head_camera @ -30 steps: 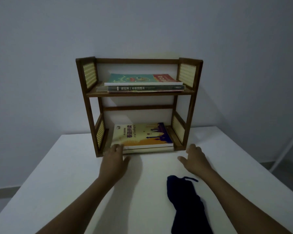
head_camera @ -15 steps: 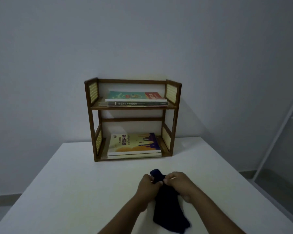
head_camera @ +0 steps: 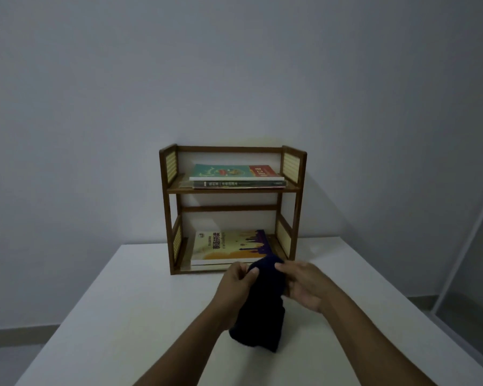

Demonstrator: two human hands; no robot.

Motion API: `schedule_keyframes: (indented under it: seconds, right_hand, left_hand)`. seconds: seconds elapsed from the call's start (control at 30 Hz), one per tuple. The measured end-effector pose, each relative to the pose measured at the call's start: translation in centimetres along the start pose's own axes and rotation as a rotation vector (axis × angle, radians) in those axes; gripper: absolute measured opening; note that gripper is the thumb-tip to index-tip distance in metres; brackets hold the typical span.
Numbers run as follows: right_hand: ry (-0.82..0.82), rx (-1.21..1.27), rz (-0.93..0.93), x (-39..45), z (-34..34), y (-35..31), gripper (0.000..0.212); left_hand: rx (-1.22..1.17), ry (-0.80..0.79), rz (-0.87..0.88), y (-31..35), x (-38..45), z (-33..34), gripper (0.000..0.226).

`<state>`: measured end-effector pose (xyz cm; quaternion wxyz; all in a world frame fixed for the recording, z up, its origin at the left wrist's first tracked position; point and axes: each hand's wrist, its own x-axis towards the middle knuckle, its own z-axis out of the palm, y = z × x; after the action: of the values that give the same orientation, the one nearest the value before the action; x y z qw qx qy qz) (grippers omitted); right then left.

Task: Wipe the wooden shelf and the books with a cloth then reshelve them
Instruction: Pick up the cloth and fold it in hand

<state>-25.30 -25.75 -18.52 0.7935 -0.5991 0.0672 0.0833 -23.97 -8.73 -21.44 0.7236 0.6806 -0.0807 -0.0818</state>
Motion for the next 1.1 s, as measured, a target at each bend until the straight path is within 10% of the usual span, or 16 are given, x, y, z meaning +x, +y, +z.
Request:
schedule_keyframes:
  seconds: [0.23, 0.43, 0.67, 0.77, 1.1]
  right_hand:
    - [0.227, -0.196, 0.134, 2.8, -0.8, 6.7, 0.012]
    - [0.412, -0.307, 0.066, 5.9, -2.1, 7.2, 0.033]
    - [0.331, -1.135, -0.14, 6.3, -3.5, 6.7, 0.038]
    - [0.108, -0.977, -0.397, 5.3, -1.2, 4.5, 0.036]
    - [-0.475, -0.097, 0.131, 2.5, 6.6, 1.6, 0.044]
  left_hand:
    - [0.314, 0.073, -0.097, -4.0, 1.4, -2.4, 0.019]
    - [0.986, 0.051, -0.329, -6.3, 2.5, -1.8, 0.098]
    - [0.817, -0.028, -0.113, -5.7, 3.4, -2.1, 0.027]
    - [0.647, -0.084, -0.09, -3.2, 2.8, -3.2, 0.029]
    - [0.13, -0.268, -0.076, 4.9, -0.1, -10.4, 0.04]
